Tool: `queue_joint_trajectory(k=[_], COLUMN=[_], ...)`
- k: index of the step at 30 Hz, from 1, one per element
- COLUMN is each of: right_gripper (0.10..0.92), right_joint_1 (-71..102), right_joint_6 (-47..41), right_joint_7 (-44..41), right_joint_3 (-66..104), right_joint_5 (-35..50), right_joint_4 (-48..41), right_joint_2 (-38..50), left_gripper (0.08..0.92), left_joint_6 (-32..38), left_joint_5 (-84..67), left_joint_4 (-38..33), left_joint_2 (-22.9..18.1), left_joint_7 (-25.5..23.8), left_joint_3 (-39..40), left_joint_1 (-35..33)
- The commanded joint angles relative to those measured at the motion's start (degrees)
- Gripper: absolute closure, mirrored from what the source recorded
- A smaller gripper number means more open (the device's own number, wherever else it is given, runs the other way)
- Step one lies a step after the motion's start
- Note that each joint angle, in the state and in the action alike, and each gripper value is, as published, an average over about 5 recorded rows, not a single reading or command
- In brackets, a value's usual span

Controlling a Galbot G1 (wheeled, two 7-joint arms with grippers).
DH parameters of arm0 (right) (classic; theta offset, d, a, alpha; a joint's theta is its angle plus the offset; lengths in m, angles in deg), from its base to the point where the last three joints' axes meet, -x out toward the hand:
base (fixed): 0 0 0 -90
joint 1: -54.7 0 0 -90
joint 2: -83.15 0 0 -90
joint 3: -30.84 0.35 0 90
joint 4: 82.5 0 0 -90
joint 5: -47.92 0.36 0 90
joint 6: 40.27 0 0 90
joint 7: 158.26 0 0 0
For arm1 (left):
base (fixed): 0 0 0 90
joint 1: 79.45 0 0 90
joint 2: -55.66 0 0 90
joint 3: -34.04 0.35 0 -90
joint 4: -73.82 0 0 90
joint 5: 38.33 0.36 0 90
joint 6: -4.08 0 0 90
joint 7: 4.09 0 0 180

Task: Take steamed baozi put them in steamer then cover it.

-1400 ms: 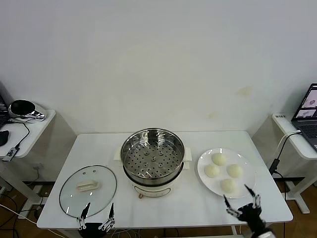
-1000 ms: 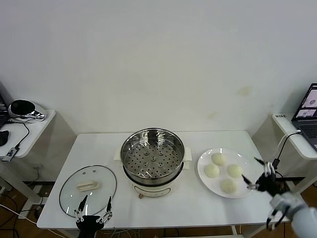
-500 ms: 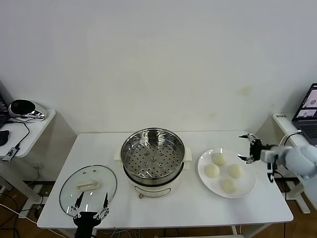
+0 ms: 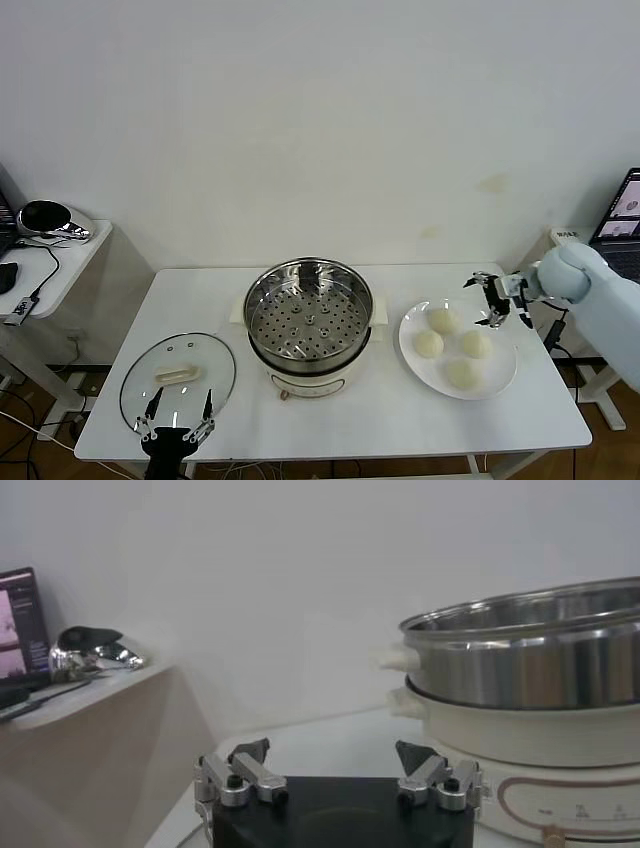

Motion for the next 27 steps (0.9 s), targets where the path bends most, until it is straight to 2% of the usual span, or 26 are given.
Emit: queue_joint_trajectory(k=[1, 20, 27], right_gripper=[0.203, 0.203, 0.203], right_joint_1=[-9.19, -6.83, -6.49], right_joint_6=[1.92, -1.02, -1.37], right_joint_7=[-4.0, -4.69, -4.75], right_joint_3=[-10.7, -6.77, -6.88], right_joint_5=[-1.38, -5.8, -6.39], right_joint_4=[-14.16, -26.44, -27.66], right_joint_2=[-9.51, -19.6, -20.83], left_gripper=[0.177, 0.177, 0.177], left_joint_6=[-0.07, -0.03, -0.04], left_joint_5=[-0.07, -0.06, -0.06], left_joint_4=[-0.33, -0.81, -0.86], left_joint_2=[0.18, 0.33, 0.37], left_joint_7=[-0.02, -0.32, -0.4], left_joint_3=[-0.84, -1.14, -1.08], left_joint_1=[-0.3, -0.6, -0.5])
